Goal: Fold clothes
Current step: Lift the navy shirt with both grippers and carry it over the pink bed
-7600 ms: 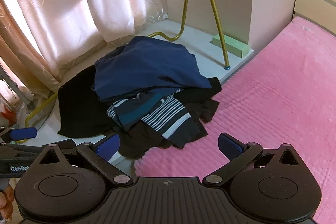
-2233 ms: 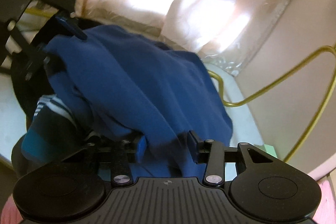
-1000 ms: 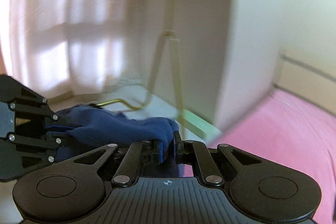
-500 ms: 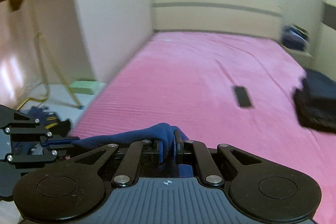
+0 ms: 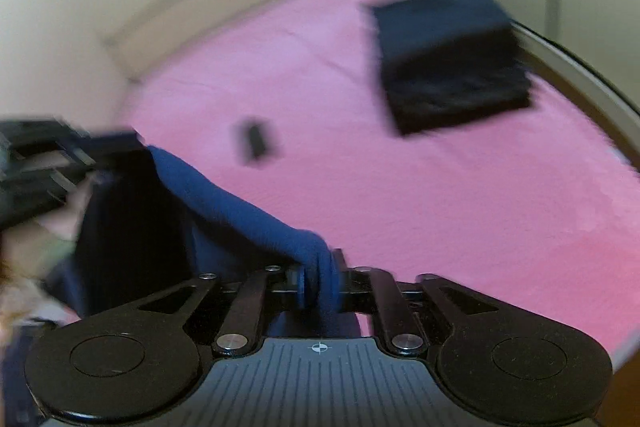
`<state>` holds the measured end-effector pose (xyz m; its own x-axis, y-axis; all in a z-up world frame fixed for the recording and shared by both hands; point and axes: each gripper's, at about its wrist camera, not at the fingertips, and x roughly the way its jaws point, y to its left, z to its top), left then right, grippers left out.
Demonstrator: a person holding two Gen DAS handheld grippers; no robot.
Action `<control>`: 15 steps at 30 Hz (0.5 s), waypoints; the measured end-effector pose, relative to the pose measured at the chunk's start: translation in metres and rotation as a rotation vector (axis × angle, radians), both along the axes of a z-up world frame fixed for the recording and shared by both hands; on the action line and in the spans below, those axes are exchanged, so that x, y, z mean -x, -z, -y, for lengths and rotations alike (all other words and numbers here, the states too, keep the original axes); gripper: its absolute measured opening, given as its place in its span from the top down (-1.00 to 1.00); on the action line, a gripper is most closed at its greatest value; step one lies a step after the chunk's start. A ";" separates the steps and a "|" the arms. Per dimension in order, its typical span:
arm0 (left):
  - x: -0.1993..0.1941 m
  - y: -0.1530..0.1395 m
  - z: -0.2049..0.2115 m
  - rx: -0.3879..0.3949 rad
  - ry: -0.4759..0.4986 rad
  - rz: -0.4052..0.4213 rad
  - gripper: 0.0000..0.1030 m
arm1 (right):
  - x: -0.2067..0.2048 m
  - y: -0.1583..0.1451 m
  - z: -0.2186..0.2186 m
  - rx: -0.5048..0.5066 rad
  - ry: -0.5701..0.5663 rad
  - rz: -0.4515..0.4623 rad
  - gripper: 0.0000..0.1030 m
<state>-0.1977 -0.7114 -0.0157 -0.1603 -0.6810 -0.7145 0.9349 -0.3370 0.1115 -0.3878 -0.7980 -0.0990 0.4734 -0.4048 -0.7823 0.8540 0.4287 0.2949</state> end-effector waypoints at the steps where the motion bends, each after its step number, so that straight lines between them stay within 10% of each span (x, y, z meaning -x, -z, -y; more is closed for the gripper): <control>1: 0.004 0.006 0.022 -0.030 -0.003 -0.068 0.63 | 0.009 0.008 0.012 0.020 0.009 -0.045 -0.10; 6: -0.014 0.033 0.031 -0.035 -0.131 -0.062 0.27 | 0.059 0.031 0.039 0.000 0.017 -0.100 -0.34; 15: -0.119 0.140 -0.061 -0.308 -0.491 -0.085 0.19 | 0.036 0.066 -0.008 -0.138 -0.085 -0.150 -0.34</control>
<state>-0.0786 -0.6507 -0.1561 0.0564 -0.4530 -0.8897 0.9911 0.1332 -0.0050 -0.4243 -0.7903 -0.1648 0.3751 -0.2530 -0.8918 0.8555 0.4651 0.2278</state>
